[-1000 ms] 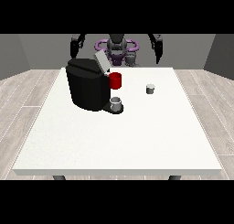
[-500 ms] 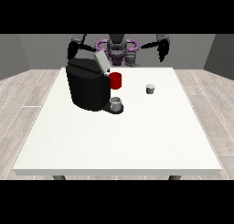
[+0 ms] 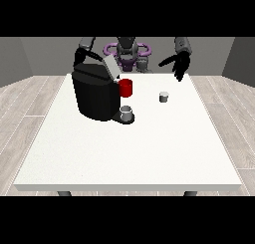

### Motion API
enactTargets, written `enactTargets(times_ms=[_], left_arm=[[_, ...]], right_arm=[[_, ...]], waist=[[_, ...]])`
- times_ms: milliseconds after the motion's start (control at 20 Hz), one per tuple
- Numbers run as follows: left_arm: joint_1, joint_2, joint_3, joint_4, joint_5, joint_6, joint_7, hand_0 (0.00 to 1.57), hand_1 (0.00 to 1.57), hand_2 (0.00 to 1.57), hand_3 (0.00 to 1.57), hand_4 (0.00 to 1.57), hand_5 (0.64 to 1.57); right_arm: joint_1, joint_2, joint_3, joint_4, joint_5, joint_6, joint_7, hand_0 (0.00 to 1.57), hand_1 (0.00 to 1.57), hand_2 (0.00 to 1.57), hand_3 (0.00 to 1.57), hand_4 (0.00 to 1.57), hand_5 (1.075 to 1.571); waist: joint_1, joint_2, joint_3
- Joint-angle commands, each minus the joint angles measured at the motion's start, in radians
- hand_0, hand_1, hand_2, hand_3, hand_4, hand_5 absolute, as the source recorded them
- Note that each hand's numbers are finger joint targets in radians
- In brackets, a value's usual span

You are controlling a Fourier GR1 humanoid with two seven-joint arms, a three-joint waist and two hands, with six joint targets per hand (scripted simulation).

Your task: Insert the coffee pod into the coffee machine and close the lid

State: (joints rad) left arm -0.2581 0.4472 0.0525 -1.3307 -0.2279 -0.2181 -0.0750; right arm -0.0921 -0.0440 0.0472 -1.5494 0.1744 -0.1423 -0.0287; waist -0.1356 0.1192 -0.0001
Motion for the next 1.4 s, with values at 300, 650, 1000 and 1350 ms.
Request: enactTargets(times_ms=[300,650,1000,1350], left_arm=[[-0.149,0.056,-0.021,0.237,-0.153,0.007,-0.065,0.0,0.0,0.0,0.0,0.0,1.571],[-0.234,0.016,-0.037,0.377,-0.245,0.065,-0.079,0.0,0.0,0.29,0.0,0.0,1.571],[-0.283,-0.02,-0.077,0.467,-0.384,0.216,-0.123,0.84,0.84,0.92,0.76,0.3,1.571],[-0.316,0.036,-0.133,0.529,-0.496,0.192,-0.157,0.82,0.82,0.96,0.8,0.37,1.571]], right_arm=[[-0.1,0.024,0.022,0.041,0.056,-0.039,0.031,0.0,0.0,0.0,0.0,0.0,1.571],[-0.173,-0.001,-0.039,0.113,-0.024,0.007,0.042,0.0,0.0,0.0,0.0,0.0,1.571],[-0.159,0.043,0.044,0.115,0.024,-0.01,0.085,0.0,0.0,0.0,0.0,0.0,1.571],[-0.188,0.002,-0.019,0.178,-0.031,0.024,0.029,0.0,0.0,0.0,0.0,0.0,1.571]], waist=[[-0.033,0.147,-0.0004],[-0.022,0.155,-0.0002],[-0.04,0.126,-0.0005],[-0.034,0.13,0.0001]])
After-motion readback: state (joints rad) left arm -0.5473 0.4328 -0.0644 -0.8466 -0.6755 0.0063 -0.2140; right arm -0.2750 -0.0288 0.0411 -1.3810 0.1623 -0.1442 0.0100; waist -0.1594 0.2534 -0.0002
